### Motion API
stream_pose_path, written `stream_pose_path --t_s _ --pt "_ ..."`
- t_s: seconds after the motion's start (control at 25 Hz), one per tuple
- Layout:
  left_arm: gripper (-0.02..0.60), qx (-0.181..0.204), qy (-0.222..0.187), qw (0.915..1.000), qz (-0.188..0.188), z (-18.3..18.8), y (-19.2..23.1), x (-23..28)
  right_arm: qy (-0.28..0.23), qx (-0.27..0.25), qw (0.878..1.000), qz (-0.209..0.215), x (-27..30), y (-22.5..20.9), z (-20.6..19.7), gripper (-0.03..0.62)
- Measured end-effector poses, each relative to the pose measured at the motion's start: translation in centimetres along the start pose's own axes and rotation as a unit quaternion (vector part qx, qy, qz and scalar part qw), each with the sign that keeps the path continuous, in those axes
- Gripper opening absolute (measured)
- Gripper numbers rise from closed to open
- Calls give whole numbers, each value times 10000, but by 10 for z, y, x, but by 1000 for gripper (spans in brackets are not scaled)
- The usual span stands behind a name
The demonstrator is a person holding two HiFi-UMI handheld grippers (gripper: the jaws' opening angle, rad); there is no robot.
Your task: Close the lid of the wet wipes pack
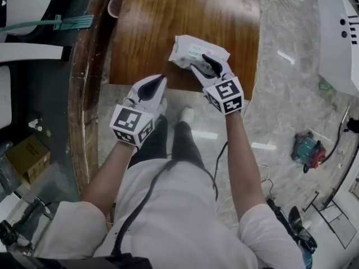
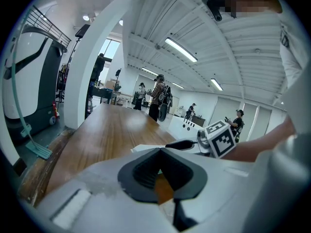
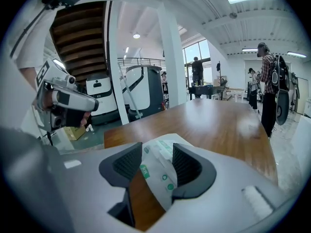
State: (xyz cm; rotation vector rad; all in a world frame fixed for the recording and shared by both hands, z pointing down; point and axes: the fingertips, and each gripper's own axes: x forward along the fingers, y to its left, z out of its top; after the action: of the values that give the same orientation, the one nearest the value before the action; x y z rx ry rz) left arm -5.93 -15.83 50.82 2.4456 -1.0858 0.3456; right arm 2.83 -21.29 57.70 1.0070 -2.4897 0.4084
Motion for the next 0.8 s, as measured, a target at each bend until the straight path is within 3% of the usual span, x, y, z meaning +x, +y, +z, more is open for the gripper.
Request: stream_pose_path --t_s 0.6,0.8 --pt "2 0 1 10000 12 -5 6 -15 597 -388 9975 -2 10 13 -15 193" --pt "3 30 -7 10000 3 -3 6 -17 1057 -570 9927 -67 16 15 -25 198"
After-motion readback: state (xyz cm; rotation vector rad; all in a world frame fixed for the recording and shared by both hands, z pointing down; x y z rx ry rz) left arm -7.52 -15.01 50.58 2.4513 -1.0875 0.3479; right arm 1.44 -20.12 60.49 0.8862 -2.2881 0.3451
